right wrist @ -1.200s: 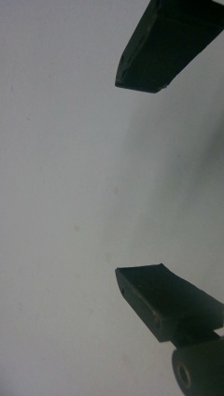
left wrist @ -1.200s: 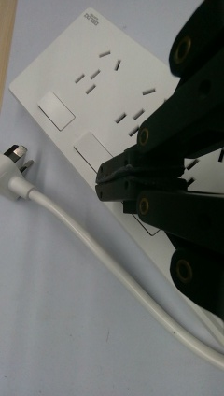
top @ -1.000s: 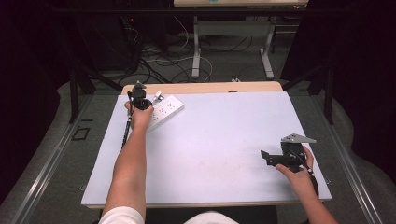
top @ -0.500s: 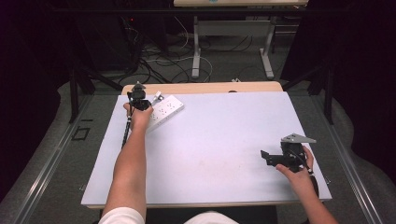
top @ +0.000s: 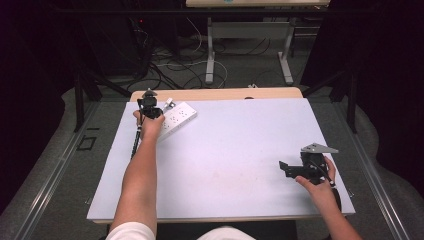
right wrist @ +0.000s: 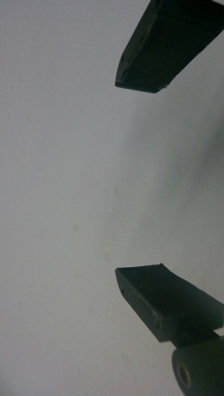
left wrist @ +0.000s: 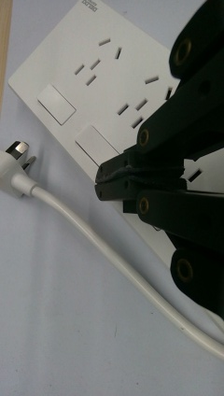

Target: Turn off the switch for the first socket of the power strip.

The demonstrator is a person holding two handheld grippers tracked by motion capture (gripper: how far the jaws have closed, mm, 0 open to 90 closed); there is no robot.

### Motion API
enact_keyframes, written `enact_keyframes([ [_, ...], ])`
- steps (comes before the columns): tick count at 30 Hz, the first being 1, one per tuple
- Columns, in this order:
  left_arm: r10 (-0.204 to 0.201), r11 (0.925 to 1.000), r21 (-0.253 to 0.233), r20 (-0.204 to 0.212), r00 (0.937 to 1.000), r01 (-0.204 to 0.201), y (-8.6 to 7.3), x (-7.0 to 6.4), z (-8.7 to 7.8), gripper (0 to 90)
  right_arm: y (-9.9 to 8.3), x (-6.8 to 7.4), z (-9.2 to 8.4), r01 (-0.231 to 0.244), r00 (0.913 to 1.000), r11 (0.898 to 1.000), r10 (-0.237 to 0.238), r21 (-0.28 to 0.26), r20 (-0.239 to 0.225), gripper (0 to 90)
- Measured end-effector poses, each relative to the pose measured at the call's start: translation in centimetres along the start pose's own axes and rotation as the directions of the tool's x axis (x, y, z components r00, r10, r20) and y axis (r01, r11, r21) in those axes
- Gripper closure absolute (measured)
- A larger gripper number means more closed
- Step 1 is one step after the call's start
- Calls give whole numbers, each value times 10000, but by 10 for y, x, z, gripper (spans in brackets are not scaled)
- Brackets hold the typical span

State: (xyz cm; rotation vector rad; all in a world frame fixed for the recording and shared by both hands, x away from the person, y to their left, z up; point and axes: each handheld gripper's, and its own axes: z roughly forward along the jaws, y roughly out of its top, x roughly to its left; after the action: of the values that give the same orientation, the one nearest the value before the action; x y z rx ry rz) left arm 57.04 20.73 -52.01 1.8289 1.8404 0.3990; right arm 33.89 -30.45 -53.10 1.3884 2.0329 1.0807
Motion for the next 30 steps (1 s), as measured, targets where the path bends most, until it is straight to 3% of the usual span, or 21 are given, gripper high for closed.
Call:
enact_keyframes([
  [15, -53, 9998, 166, 129, 9999, 51, 0, -2, -2, 900, 0, 1, 1, -41, 10000, 10000, 41, 10, 10, 71],
  [22, 42, 9999, -92, 223, 9997, -40, 0, -2, -5, 900, 0, 1, 1, -54, 10000, 10000, 54, 22, 18, 71],
  [30, 168, 9999, -27, 316, 9994, -167, 0, -5, -12, 900, 1, 1, 1, -30, 10000, 10000, 30, -14, -5, 71],
])
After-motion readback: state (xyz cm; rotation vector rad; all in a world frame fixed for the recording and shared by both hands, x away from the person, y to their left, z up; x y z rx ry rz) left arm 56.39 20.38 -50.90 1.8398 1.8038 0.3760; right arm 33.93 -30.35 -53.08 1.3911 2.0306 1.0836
